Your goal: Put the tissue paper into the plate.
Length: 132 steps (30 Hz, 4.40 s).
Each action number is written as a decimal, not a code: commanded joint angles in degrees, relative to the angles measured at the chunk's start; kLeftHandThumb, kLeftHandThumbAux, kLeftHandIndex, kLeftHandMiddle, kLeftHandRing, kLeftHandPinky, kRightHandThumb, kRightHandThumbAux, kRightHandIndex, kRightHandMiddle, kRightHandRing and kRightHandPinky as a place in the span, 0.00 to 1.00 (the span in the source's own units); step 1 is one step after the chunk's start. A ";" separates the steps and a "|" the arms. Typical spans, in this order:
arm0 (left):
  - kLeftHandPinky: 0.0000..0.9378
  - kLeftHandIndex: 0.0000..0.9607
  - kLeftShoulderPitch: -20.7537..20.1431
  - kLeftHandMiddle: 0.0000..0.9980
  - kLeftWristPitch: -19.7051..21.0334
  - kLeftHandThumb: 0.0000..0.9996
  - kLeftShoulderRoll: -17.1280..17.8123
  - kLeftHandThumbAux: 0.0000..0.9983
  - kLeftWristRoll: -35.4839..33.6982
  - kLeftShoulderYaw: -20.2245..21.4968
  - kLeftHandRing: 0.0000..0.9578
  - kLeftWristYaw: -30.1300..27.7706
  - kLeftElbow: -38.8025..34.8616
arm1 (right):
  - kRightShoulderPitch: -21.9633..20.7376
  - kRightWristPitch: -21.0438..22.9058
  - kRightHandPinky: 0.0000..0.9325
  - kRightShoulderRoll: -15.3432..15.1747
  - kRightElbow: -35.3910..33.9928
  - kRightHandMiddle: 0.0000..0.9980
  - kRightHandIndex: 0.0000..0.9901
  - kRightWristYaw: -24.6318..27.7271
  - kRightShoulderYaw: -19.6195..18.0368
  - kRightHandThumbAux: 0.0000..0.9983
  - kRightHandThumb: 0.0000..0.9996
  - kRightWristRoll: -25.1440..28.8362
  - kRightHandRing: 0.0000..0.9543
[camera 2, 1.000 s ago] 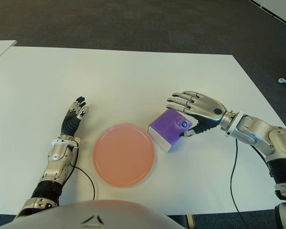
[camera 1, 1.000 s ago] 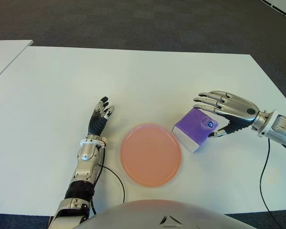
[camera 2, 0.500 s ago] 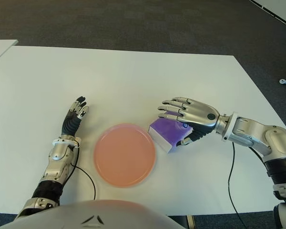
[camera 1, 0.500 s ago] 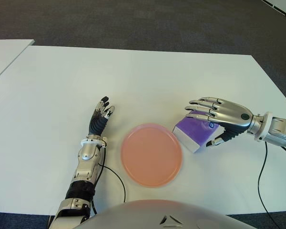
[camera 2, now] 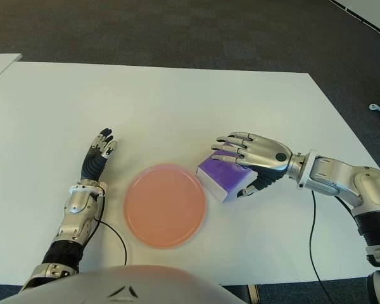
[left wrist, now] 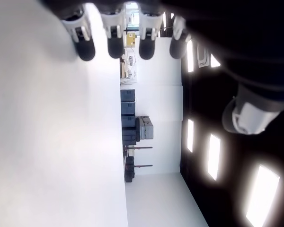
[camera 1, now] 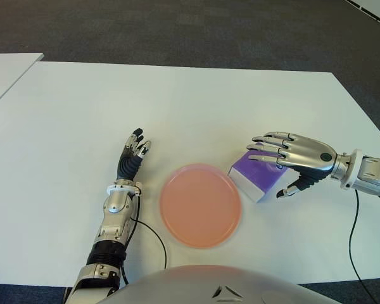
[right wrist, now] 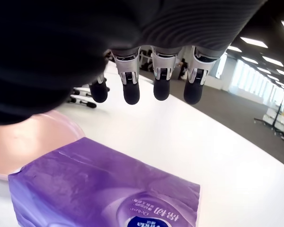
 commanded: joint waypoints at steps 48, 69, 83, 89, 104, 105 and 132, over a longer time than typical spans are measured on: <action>0.00 0.00 2.91 0.00 2.49 0.00 -0.42 0.47 0.34 -0.12 0.00 0.39 0.78 | -8.28 5.43 0.00 6.53 13.54 0.00 0.00 -0.85 8.56 0.22 0.37 -2.13 0.00; 0.00 0.00 3.71 0.00 2.75 0.00 -0.65 0.48 0.81 -0.26 0.00 0.87 -0.53 | -8.79 4.94 0.00 6.93 14.26 0.00 0.00 2.57 9.99 0.23 0.37 0.91 0.00; 0.00 0.00 3.97 0.00 3.10 0.00 -0.59 0.48 0.70 -0.08 0.00 0.94 -0.93 | -8.91 4.87 0.00 6.48 14.10 0.00 0.00 1.75 10.61 0.23 0.39 0.04 0.00; 0.00 0.00 4.05 0.00 3.62 0.00 -0.63 0.48 0.54 0.03 0.00 0.87 -1.20 | -7.22 5.08 0.00 5.35 12.80 0.00 0.00 1.87 9.64 0.23 0.38 0.85 0.00; 0.00 0.00 3.88 0.00 3.02 0.00 -0.36 0.47 0.26 -0.09 0.00 0.04 -0.79 | -4.76 5.44 0.00 3.35 9.44 0.00 0.00 1.96 6.22 0.25 0.34 2.54 0.00; 0.00 0.00 3.86 0.00 2.96 0.00 -0.32 0.47 0.35 -0.13 0.00 0.08 -0.72 | -4.51 5.45 0.00 3.21 9.12 0.00 0.00 2.13 5.91 0.25 0.34 2.81 0.00; 0.00 0.00 3.40 0.00 2.38 0.00 -0.42 0.47 0.72 -0.29 0.00 0.58 -0.11 | -2.82 4.27 0.00 1.69 6.47 0.00 0.00 4.98 4.21 0.25 0.38 4.24 0.00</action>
